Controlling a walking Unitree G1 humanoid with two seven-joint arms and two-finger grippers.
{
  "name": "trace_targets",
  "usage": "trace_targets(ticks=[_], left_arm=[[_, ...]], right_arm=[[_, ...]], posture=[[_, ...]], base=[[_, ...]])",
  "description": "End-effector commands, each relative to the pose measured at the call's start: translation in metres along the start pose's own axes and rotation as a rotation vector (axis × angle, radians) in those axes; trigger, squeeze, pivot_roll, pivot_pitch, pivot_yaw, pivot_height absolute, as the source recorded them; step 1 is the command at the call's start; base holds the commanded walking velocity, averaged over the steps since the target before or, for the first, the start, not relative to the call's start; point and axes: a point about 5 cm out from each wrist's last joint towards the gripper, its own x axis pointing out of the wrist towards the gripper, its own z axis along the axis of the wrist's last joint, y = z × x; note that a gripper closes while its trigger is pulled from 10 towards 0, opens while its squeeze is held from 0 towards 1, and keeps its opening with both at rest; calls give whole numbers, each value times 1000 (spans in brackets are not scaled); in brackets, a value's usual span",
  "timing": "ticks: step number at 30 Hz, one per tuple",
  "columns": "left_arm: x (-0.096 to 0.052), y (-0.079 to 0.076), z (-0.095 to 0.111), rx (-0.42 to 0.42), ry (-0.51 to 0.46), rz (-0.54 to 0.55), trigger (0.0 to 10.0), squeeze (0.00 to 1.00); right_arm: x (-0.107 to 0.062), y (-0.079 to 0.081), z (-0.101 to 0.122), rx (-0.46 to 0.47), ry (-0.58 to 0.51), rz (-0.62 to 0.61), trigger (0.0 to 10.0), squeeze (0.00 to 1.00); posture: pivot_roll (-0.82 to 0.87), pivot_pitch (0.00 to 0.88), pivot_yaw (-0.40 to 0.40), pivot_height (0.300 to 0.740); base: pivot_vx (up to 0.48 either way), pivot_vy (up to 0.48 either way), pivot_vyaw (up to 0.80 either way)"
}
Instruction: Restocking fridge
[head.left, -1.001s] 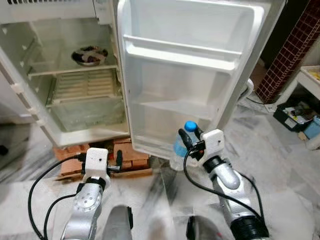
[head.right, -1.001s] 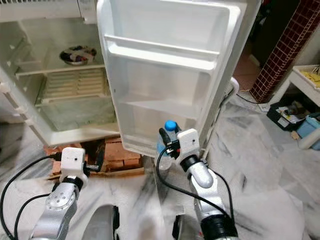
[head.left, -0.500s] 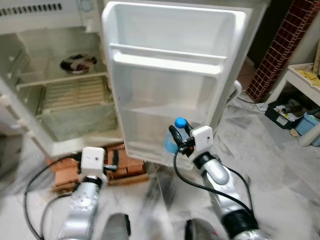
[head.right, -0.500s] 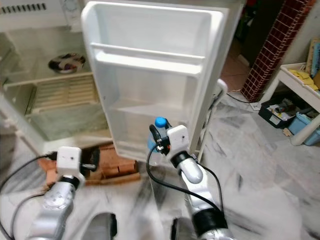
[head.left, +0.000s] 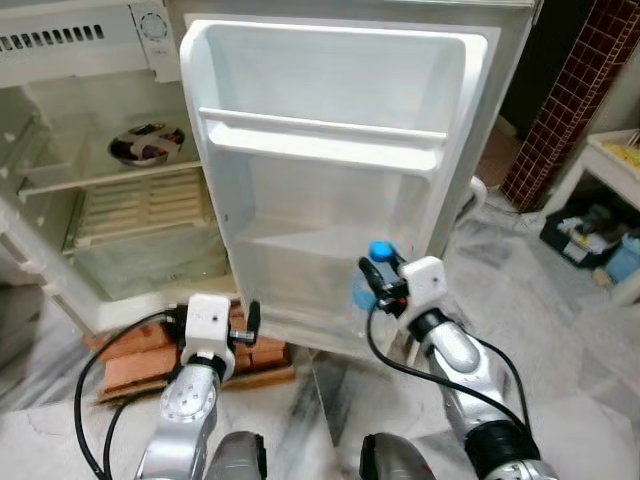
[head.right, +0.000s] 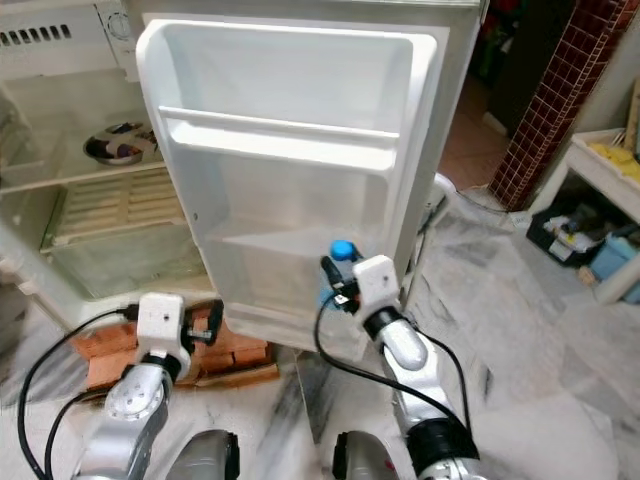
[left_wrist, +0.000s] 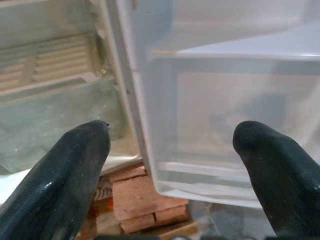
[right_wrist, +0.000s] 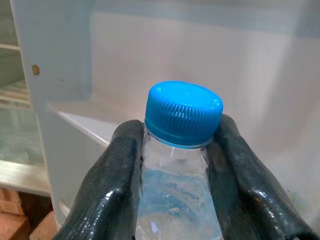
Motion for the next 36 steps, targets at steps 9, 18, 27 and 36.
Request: trace_targets(ticks=[9, 18, 27, 36], left_arm=[[1, 4, 0, 5, 6, 18, 10000, 0], [0, 3, 0, 5, 6, 23, 10000, 0], [0, 3, 0, 5, 6, 30, 10000, 0], [0, 3, 0, 11, 5, 32, 10000, 0]], right_arm=[[6, 9, 4, -4, -23, 51, 10000, 0], [6, 9, 4, -5, -25, 53, 10000, 0], [6, 8, 5, -8, -28, 59, 10000, 0], [7, 9, 4, -12, -28, 62, 10000, 0]], posture=[[45, 0, -14, 645], [42, 0, -16, 592], [42, 0, -21, 592], [42, 0, -20, 552]], base=[[0, 0, 0], [0, 0, 0], [0, 0, 0], [0, 0, 0]])
